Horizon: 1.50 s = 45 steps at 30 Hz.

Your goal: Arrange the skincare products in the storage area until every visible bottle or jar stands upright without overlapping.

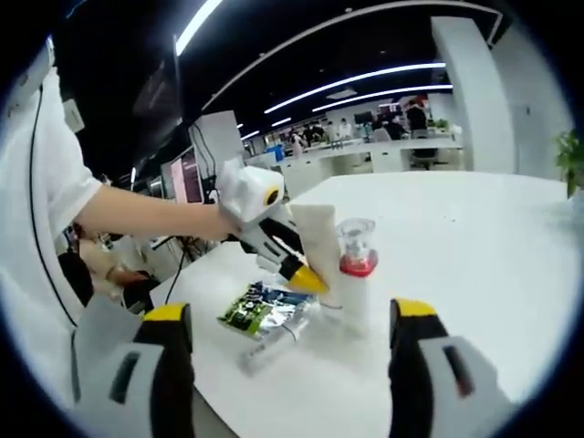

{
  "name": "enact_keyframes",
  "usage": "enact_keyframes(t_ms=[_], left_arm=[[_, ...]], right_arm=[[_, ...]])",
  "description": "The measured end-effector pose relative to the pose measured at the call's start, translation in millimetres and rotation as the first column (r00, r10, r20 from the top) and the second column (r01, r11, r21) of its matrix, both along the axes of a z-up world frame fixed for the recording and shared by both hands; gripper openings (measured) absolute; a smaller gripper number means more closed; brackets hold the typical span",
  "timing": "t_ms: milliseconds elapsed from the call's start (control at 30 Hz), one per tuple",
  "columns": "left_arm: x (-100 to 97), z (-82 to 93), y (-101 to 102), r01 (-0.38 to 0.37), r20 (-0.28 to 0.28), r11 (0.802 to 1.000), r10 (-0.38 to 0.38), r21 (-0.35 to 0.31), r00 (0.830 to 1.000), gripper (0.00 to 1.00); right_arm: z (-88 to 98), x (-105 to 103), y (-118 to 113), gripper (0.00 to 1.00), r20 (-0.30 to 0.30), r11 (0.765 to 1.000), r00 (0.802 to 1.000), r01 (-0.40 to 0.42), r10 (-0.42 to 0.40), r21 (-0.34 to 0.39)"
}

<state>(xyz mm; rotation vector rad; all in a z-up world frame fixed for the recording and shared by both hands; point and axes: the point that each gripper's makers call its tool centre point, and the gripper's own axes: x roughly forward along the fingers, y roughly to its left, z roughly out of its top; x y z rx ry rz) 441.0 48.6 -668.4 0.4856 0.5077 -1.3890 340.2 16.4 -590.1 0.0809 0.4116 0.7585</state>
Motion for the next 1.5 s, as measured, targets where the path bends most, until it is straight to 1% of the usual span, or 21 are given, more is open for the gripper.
enact_keyframes(t_ms=[67, 167, 233, 267, 400, 533, 767, 867, 933, 967, 1100, 1267, 1367, 1500], left_arm=[[-1.2, -0.4, -0.3, 0.000, 0.000, 1.000, 0.000, 0.003, 1.000, 0.28], [0.1, -1.7, 1.1, -0.005, -0.002, 1.000, 0.005, 0.009, 1.000, 0.30], [0.5, -1.3, 2.4, -0.019, -0.007, 1.000, 0.019, 0.011, 1.000, 0.32], [0.3, -1.1, 3.4, -0.038, -0.026, 0.999, 0.039, 0.011, 0.999, 0.34], [0.5, -2.4, 7.4, -0.059, -0.031, 0.998, 0.060, 0.028, 0.998, 0.43], [-2.1, -2.5, 13.9, -0.084, -0.041, 0.996, 0.086, 0.040, 0.995, 0.46], [-8.7, -2.6, 27.8, -0.157, -0.069, 0.987, 0.160, 0.045, 0.985, 0.55], [-14.2, -3.3, 34.7, -0.190, -0.086, 0.981, 0.194, 0.049, 0.977, 0.58], [-18.8, -6.2, 40.7, -0.217, -0.106, 0.974, 0.223, 0.067, 0.969, 0.59], [-19.8, -6.6, 41.5, -0.220, -0.108, 0.973, 0.226, 0.068, 0.968, 0.61], [-30.8, -10.8, 51.3, -0.254, -0.135, 0.964, 0.264, 0.084, 0.955, 0.64], [-42.4, -13.7, 63.2, -0.292, -0.149, 0.952, 0.304, 0.095, 0.941, 0.70], [-47.4, -13.0, 69.6, -0.324, -0.157, 0.941, 0.335, 0.094, 0.929, 0.74], [-56.5, -11.4, 77.9, -0.354, -0.160, 0.931, 0.365, 0.093, 0.917, 0.76]], right_arm=[[0.4, -0.3, -0.6, 0.90, 0.001, 1.000, 1.000, 0.003, -0.003, -0.001], [0.8, -0.5, -1.1, 0.90, 0.001, 1.000, 1.000, 0.006, -0.006, -0.001], [1.3, -0.7, -1.3, 0.90, 0.002, 1.000, 1.000, 0.007, -0.007, 0.000], [1.6, -0.9, -1.2, 0.90, 0.002, 1.000, 1.000, 0.007, -0.007, 0.000], [3.5, -1.7, -0.1, 0.90, 0.006, 1.000, 1.000, 0.007, -0.007, 0.000], [4.7, -3.1, 0.3, 0.90, 0.012, 1.000, 1.000, 0.006, -0.005, -0.004], [7.0, -5.1, -5.0, 0.90, 0.020, 1.000, 1.000, 0.018, -0.018, -0.014], [7.7, -6.6, -6.8, 0.90, 0.018, 1.000, 0.999, 0.027, -0.026, -0.012], [7.9, -7.0, -7.5, 0.90, 0.017, 0.999, 0.999, 0.031, -0.031, -0.012], [7.8, -7.3, -7.7, 0.90, 0.016, 0.999, 0.999, 0.033, -0.032, -0.013], [6.5, -8.8, -8.2, 0.90, 0.011, 0.999, 0.999, 0.037, -0.036, -0.016], [4.4, -10.7, -8.7, 0.90, 0.005, 0.999, 0.999, 0.039, -0.039, -0.018], [4.1, -12.9, -8.9, 0.90, 0.001, 0.999, 0.999, 0.042, -0.042, -0.014], [3.5, -14.8, -11.6, 0.90, -0.006, 0.998, 0.998, 0.056, -0.056, -0.011]])
